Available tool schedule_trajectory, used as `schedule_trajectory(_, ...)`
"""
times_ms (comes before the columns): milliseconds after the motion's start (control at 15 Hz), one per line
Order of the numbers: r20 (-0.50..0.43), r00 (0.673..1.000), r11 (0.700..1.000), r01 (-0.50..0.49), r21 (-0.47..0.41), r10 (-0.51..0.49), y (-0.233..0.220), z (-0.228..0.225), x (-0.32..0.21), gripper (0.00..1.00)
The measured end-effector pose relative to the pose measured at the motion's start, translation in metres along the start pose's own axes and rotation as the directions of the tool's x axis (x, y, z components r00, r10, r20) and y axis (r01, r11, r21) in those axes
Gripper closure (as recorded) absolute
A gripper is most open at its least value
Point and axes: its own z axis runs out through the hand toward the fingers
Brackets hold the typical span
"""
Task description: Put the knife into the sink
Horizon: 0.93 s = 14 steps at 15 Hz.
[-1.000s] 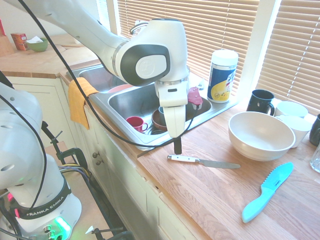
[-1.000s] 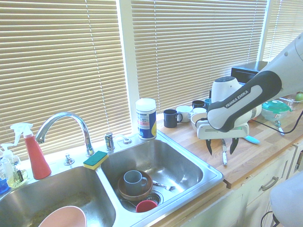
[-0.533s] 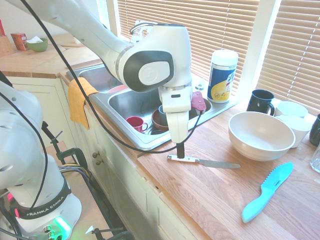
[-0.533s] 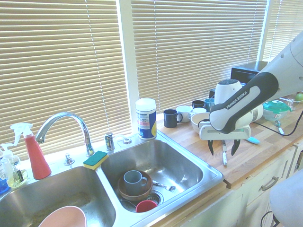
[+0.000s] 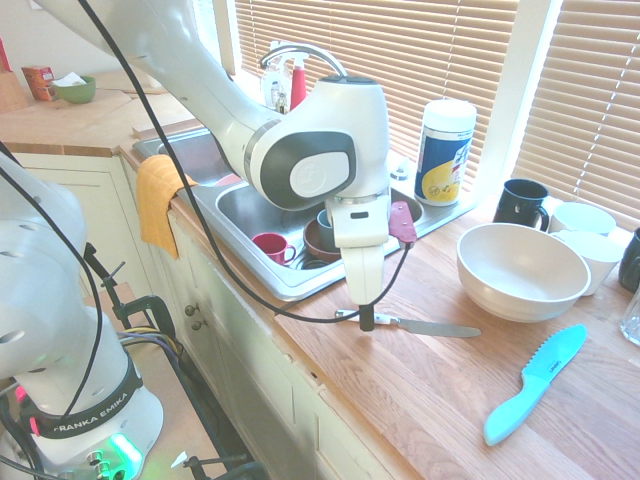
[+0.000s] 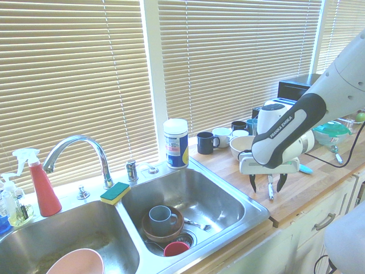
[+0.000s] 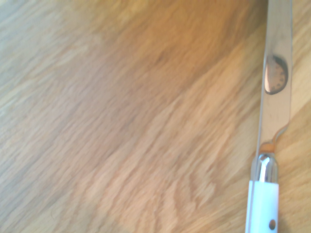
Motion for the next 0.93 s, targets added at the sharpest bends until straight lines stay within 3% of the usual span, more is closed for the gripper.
schedule_trajectory(933, 0.011, 1.0, 0.999, -0.019, 0.033, 0.018, -0.0041, 0.002, 0.0003, 1.0)
